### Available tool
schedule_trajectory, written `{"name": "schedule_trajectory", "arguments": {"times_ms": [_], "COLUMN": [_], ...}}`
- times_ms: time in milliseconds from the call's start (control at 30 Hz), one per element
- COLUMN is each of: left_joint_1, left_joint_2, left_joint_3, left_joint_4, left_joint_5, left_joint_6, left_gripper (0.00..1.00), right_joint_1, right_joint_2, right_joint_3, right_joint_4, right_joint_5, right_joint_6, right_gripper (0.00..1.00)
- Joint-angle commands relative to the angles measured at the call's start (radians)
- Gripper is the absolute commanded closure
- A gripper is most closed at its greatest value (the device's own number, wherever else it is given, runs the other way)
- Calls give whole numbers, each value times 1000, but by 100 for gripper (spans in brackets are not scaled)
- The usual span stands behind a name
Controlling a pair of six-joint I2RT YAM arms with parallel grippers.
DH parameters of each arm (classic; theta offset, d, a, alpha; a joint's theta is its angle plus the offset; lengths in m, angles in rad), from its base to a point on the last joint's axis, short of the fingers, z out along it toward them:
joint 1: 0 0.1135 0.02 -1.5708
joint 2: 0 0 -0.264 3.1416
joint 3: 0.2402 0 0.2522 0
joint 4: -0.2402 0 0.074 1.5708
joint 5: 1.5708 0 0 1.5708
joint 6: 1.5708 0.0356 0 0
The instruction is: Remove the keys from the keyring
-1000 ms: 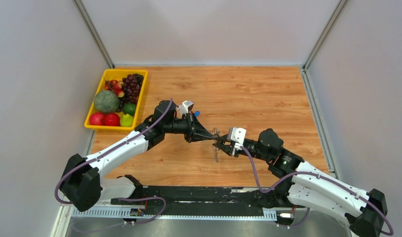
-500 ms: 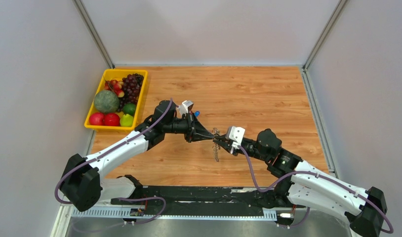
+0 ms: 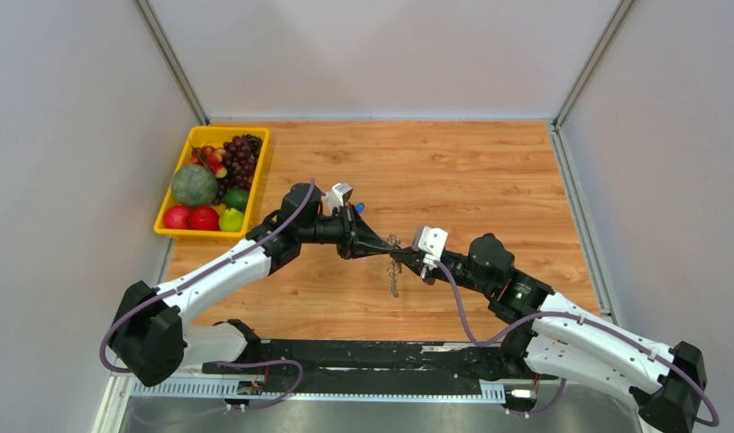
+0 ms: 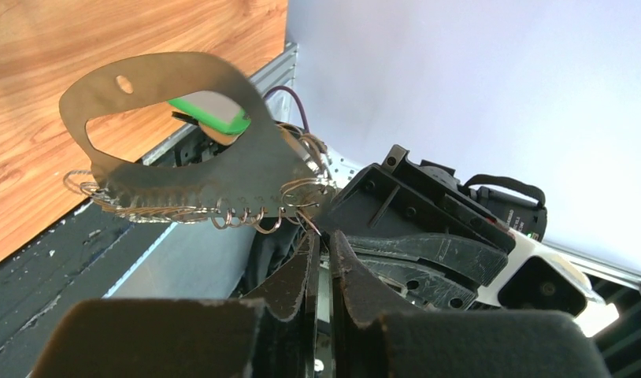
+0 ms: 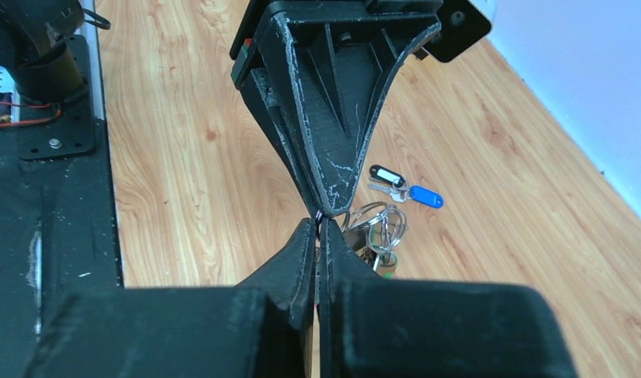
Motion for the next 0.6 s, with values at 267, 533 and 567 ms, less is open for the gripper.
{"name": "schedule_trajectory", "arguments": {"times_ms": [267,533,567], "left_joint_1": [5,46,52], "left_joint_2": [-34,-94,-98], "left_joint_3": [14,62,67], "left_joint_4": [158,-14,-28], "left_joint_5": [19,-37,-45], "left_joint_6": [-62,91,108], "left_gripper": [64,52,50], "right_joint_1": [-21,-179,-200], "right_joint_2": [49,96,101], "right_joint_3": [161,211,213], "right_joint_4": [-125,-129,-129], "right_joint_5": [-79,-259,-281], "right_joint_6": [248,420,434], "right_gripper": [100,100,100]}}
